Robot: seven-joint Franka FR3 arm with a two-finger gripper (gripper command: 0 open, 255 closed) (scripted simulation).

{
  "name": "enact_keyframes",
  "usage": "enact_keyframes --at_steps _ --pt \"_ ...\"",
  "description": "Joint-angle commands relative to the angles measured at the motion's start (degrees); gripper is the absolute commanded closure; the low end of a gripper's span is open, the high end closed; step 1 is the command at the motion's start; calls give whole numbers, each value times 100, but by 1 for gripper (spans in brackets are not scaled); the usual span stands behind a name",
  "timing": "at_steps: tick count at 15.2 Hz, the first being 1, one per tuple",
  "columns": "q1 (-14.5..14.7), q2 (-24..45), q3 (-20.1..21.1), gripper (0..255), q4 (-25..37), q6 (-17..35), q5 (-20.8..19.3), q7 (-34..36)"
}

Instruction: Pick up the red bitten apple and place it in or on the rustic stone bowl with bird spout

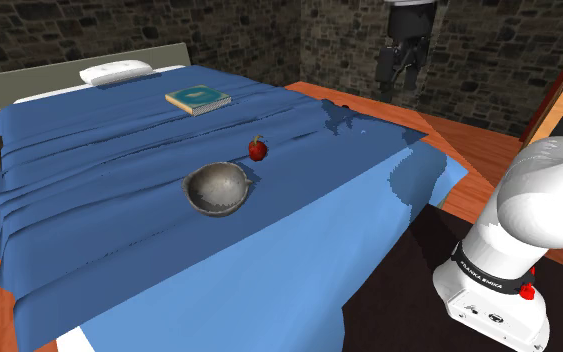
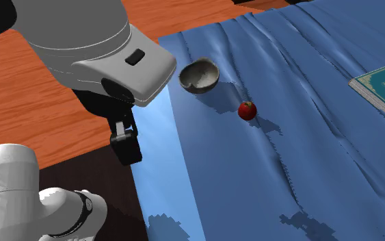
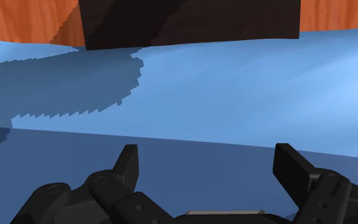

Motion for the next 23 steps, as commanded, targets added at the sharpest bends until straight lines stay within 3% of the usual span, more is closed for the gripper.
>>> enact_keyframes --at_steps 1,12,23 --pt "0 0 0 0 0 0 0 0" --pt "201 2255 -215 0 662 1668 365 -369" --pt "369 4656 -299 0 2251 2516 965 -892"
